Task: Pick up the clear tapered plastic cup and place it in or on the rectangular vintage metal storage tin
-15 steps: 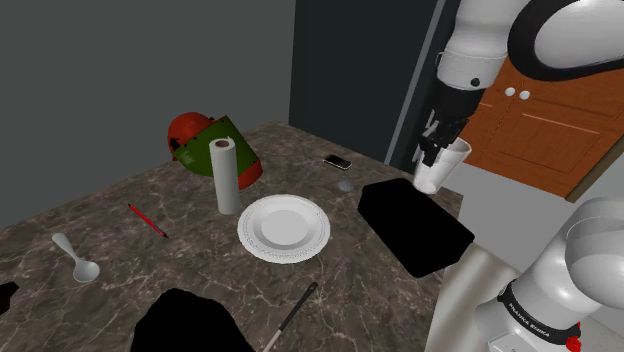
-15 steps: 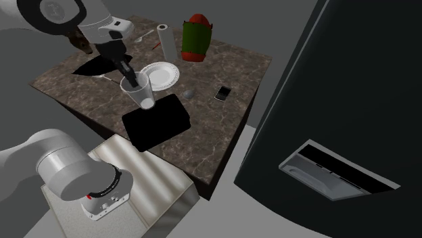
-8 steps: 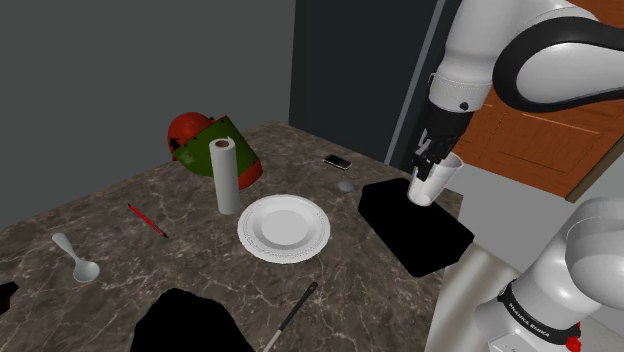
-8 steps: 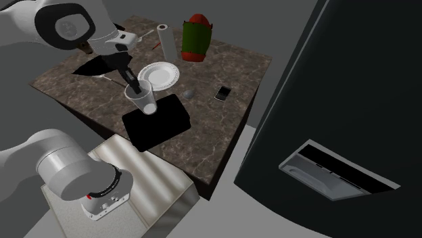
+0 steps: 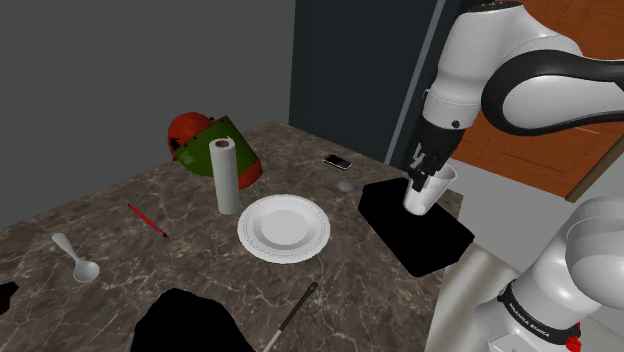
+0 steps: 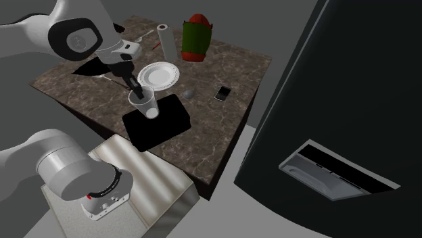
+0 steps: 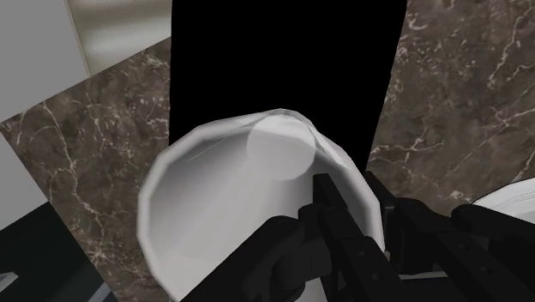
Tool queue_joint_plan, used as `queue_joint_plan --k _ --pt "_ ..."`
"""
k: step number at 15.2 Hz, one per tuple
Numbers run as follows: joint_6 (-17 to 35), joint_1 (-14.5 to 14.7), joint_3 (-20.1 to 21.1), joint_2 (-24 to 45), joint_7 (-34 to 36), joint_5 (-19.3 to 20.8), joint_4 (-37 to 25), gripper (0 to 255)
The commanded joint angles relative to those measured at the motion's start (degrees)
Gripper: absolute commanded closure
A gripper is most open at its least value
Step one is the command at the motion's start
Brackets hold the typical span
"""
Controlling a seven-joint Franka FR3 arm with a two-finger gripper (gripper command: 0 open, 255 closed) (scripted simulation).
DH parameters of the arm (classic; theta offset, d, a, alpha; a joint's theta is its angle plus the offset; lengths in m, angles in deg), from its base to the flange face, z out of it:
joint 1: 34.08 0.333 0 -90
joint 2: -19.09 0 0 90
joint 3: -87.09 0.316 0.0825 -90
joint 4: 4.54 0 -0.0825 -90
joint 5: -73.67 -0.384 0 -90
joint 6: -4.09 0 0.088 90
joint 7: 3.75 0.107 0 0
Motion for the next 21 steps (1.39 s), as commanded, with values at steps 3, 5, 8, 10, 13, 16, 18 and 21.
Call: queue_joint_plan --k 3,5,8,10,13,16,18,21 --pt "0.2 0.0 0.0 0.0 0.0 0.0 0.1 255" --pt "0.2 0.0 0.0 0.0 0.0 0.0 0.1 255" --pt "0.2 0.0 0.0 0.0 0.0 0.0 0.1 0" --pt "0.2 0.0 0.0 0.0 0.0 0.0 0.1 0" --pt "-3.8 0.0 -0.1 -0.4 0.0 0.1 -3.5 0" --pt "-7.3 0.0 -0.2 -0.4 0.0 0.2 -6.9 0" --pt "-7.3 0.0 -0.2 -0.4 0.0 0.2 -6.9 0" --pt "-7.3 0.0 -0.2 -0.4 0.0 0.2 -6.9 0"
